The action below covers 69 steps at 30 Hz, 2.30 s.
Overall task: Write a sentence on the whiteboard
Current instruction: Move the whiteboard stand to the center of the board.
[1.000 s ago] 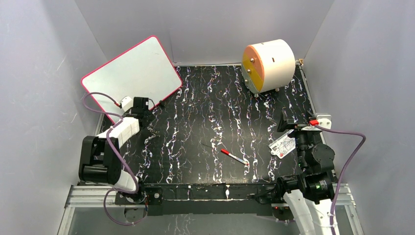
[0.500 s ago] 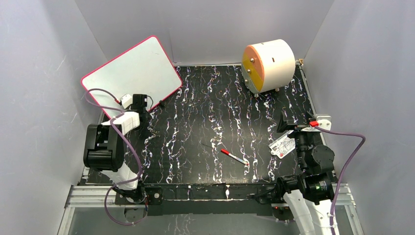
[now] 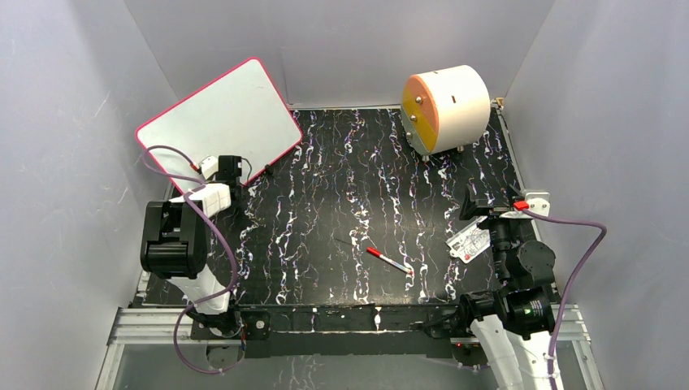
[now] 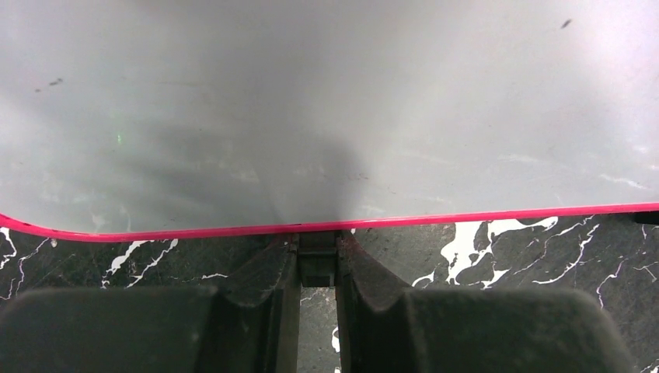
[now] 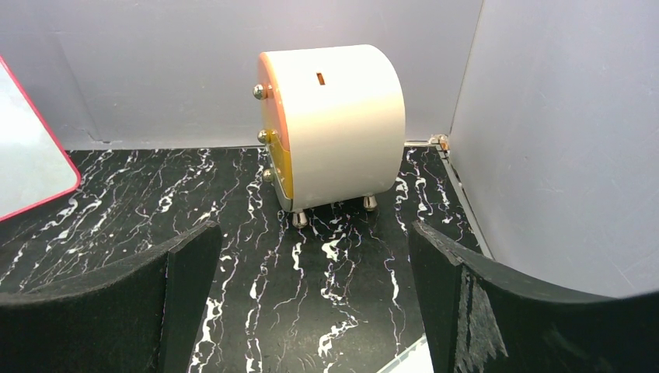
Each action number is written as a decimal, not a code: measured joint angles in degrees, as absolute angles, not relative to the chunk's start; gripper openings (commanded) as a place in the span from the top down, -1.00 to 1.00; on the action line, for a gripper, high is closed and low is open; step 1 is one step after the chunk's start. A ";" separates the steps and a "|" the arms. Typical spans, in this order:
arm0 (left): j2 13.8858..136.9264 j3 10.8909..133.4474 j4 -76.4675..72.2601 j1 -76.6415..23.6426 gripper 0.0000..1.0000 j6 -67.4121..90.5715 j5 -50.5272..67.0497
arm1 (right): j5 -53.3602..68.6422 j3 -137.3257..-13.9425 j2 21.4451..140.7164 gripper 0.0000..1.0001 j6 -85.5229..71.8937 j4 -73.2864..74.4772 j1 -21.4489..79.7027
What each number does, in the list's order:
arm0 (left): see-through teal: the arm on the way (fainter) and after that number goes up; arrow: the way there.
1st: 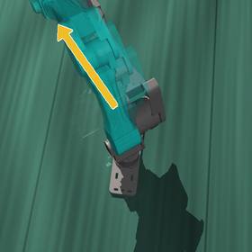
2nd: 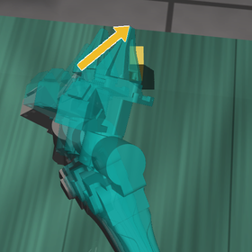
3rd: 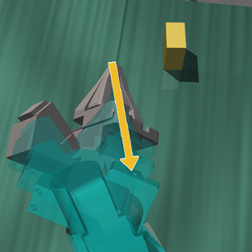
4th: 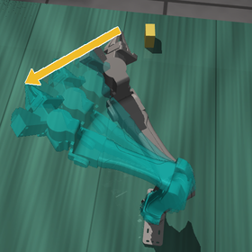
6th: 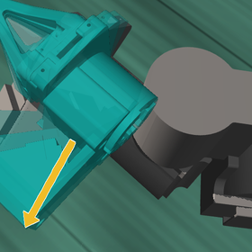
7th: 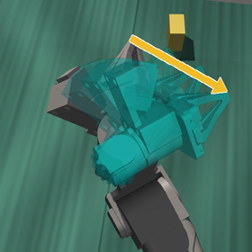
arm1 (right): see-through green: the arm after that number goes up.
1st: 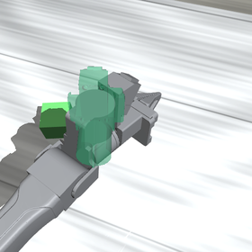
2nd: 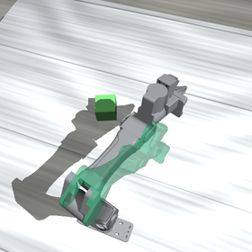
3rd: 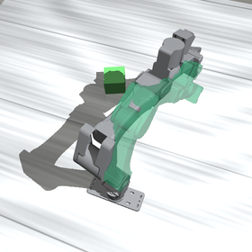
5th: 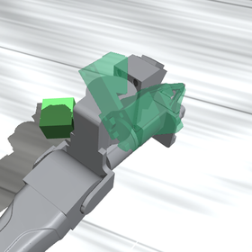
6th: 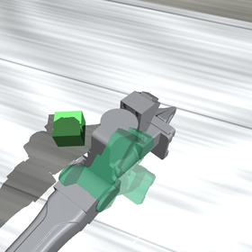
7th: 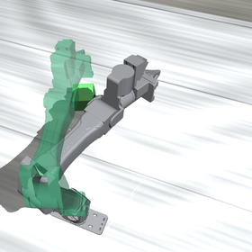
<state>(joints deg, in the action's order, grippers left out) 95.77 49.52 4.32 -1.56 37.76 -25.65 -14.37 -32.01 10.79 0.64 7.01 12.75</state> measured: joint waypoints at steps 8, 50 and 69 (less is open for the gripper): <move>95.77 49.08 2.81 -2.83 1.00 38.11 -24.58 | -14.20 -32.01 10.79 -0.97 0.64 7.03 12.78; 86.06 37.71 -0.82 -42.11 1.00 51.20 -25.45 | -13.41 -32.01 11.73 -0.97 0.64 7.14 12.82; 87.81 39.24 0.62 -53.65 0.90 61.80 -29.21 | -13.52 -32.01 11.73 -0.97 0.64 7.16 12.84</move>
